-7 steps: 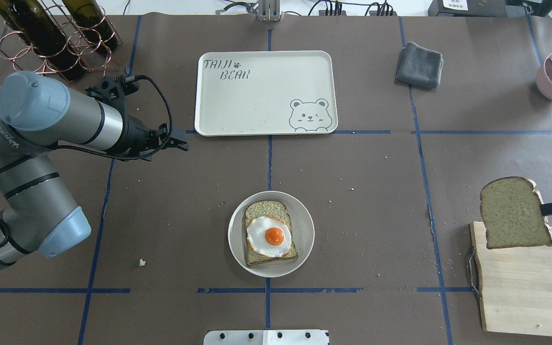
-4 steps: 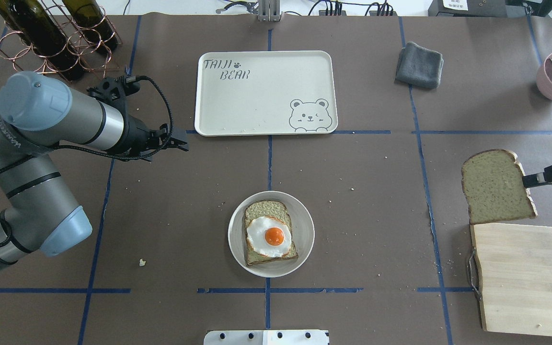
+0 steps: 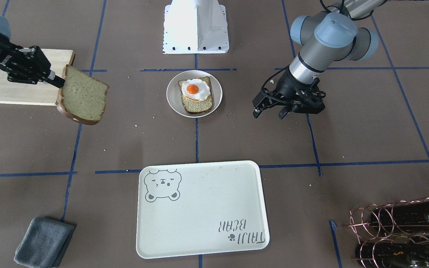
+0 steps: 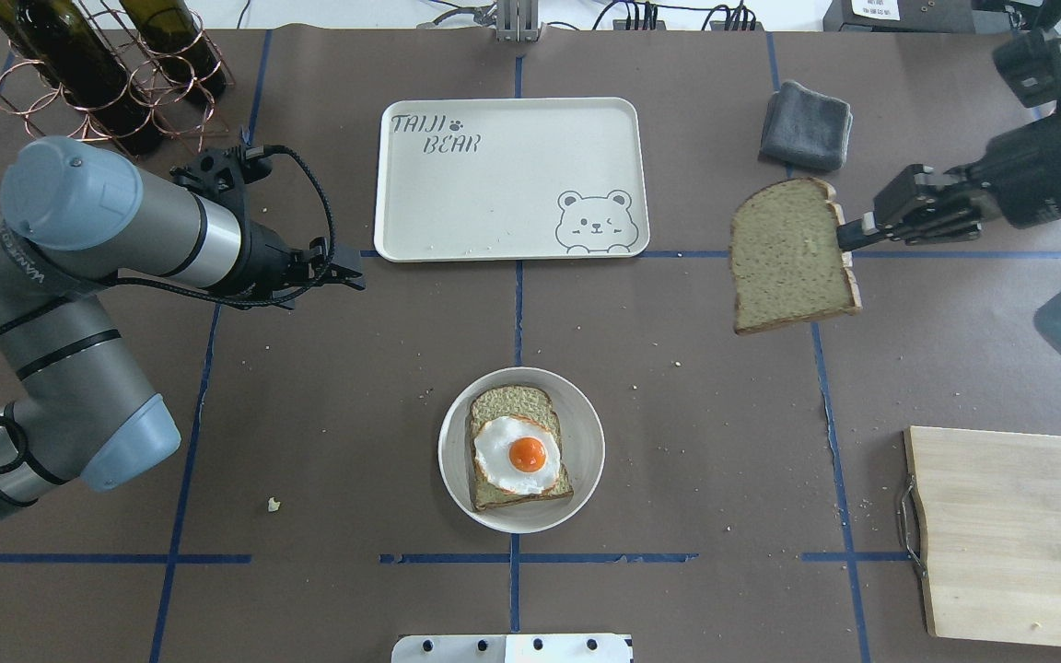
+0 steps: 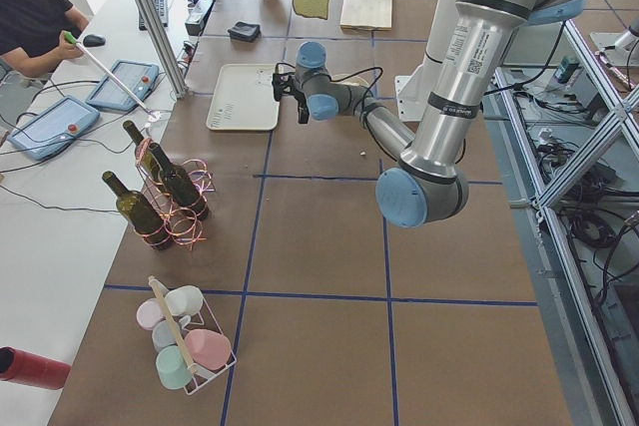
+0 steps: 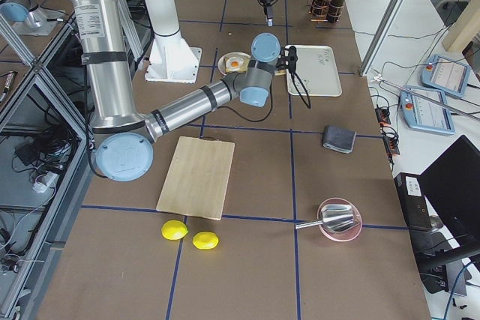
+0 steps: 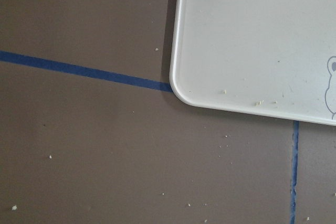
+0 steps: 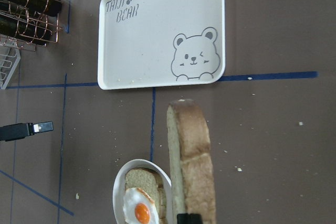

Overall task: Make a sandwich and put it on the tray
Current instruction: 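Carry the bread slice with the right gripper over the egg plate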

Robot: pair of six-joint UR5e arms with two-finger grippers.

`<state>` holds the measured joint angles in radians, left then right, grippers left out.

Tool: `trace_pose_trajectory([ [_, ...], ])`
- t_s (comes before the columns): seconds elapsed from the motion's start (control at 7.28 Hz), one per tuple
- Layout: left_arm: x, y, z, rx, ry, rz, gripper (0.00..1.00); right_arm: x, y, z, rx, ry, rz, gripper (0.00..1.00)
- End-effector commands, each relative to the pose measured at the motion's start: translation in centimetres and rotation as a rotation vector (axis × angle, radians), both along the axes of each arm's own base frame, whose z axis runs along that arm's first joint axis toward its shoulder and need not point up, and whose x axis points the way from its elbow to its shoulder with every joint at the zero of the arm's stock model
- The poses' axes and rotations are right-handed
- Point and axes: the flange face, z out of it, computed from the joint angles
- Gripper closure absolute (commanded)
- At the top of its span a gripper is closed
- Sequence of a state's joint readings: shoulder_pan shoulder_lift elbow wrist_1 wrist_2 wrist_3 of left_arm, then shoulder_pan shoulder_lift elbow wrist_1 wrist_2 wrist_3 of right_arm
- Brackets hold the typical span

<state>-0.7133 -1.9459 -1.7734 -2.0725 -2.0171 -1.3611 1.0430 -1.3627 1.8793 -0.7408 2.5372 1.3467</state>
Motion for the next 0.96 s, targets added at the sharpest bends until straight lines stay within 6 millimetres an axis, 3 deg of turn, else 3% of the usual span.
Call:
trace_pose_trajectory([
  [0.0,0.0,0.0,-0.1,-0.001,0.002,-0.001,0.0,-11.6,2.4,-7.1,-0.027,-0.033,0.011,1.0],
  [0.14,0.0,0.0,-0.2,0.0,0.004,0.0,0.0,-16.9,5.3,-8.3,-0.023,-0.041,0.024,1.0],
  [0.41,-0.2,0.2,-0.6,0.003,0.012,0.002,0.0,-25.5,11.9,-7.9,-0.008,-0.014,0.032,1.0],
  [0.55,-0.1,0.2,-0.6,0.001,0.011,0.002,0.0,-27.9,13.9,-7.5,0.001,0.001,0.046,1.0],
  [0.82,-0.1,0.2,-0.6,0.001,0.011,0.002,0.0,-29.5,16.2,-6.5,-0.009,0.018,0.007,1.0],
])
